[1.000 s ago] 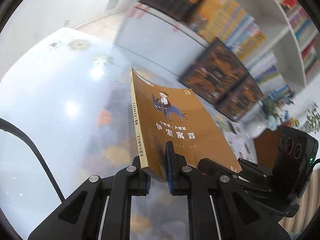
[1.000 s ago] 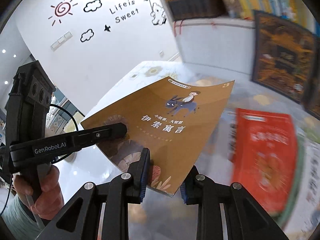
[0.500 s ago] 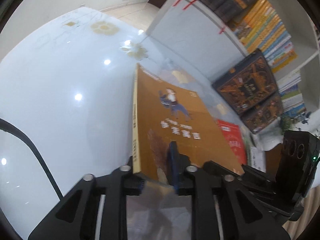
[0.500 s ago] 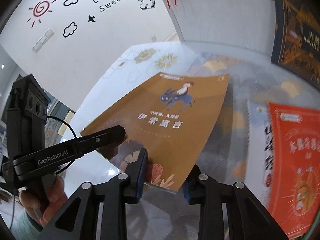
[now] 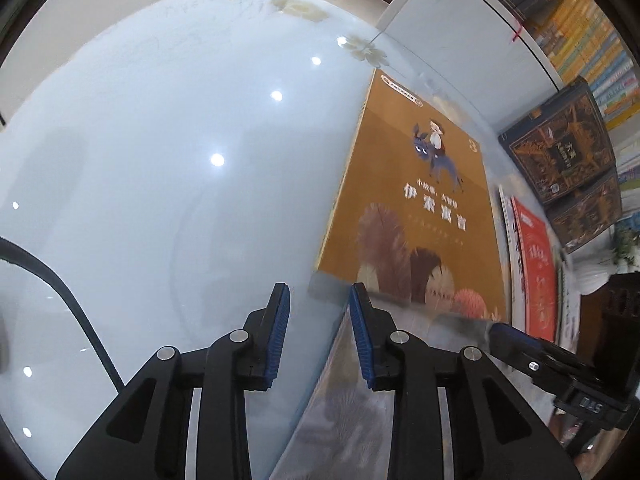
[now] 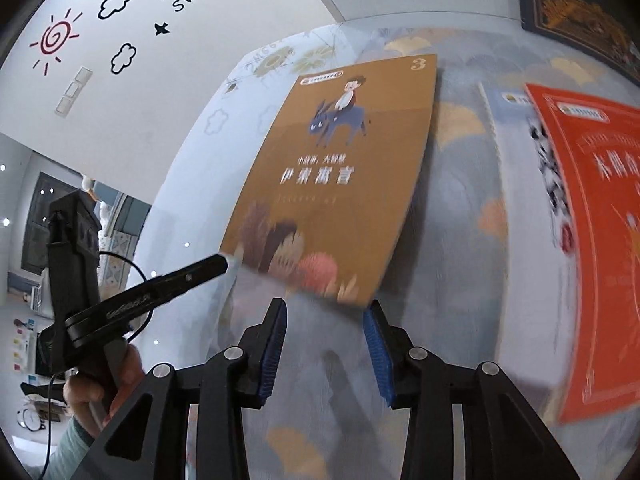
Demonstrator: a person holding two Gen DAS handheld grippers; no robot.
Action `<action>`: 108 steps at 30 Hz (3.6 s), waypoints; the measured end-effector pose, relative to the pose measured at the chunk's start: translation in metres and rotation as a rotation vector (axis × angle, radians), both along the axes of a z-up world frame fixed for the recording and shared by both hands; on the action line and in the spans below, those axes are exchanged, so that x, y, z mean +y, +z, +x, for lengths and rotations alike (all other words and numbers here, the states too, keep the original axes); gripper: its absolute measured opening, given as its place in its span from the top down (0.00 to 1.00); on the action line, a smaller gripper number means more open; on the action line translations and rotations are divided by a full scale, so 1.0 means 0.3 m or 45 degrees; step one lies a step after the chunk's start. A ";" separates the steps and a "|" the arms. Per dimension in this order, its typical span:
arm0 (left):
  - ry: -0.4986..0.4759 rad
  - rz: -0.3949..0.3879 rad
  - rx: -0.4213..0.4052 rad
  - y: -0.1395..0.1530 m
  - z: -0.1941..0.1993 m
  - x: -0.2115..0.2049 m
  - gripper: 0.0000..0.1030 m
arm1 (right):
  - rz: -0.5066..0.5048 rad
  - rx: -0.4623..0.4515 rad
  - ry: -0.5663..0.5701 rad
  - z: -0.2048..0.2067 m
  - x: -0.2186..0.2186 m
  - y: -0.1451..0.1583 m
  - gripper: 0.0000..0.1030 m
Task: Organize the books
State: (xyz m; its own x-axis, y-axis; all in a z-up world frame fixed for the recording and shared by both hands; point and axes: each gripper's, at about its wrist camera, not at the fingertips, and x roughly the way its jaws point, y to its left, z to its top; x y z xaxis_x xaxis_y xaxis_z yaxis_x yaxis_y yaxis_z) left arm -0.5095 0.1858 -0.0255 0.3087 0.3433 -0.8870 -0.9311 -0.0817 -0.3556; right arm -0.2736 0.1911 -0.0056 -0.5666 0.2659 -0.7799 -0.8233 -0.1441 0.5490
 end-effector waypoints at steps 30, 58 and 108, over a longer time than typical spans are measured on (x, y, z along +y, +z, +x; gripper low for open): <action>-0.723 -0.025 -0.298 0.139 1.253 -0.194 0.60 | 0.002 -0.164 -0.873 1.303 -0.566 0.068 0.33; -0.617 -0.150 -0.189 0.065 1.224 -0.678 0.60 | -0.163 -0.107 -0.468 1.155 -0.897 -0.125 0.62; -0.623 -0.170 -0.464 0.018 1.219 -0.688 0.89 | -0.091 0.079 -0.532 1.147 -1.000 -0.132 0.68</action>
State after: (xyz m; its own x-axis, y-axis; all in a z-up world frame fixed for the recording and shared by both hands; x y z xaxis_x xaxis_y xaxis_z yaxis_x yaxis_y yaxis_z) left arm -0.1438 -0.0207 -0.0199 0.6931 -0.0210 -0.7205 -0.6926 0.2575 -0.6738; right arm 0.0704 -0.1088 -0.0452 -0.4677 0.4293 -0.7726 -0.7682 0.2349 0.5956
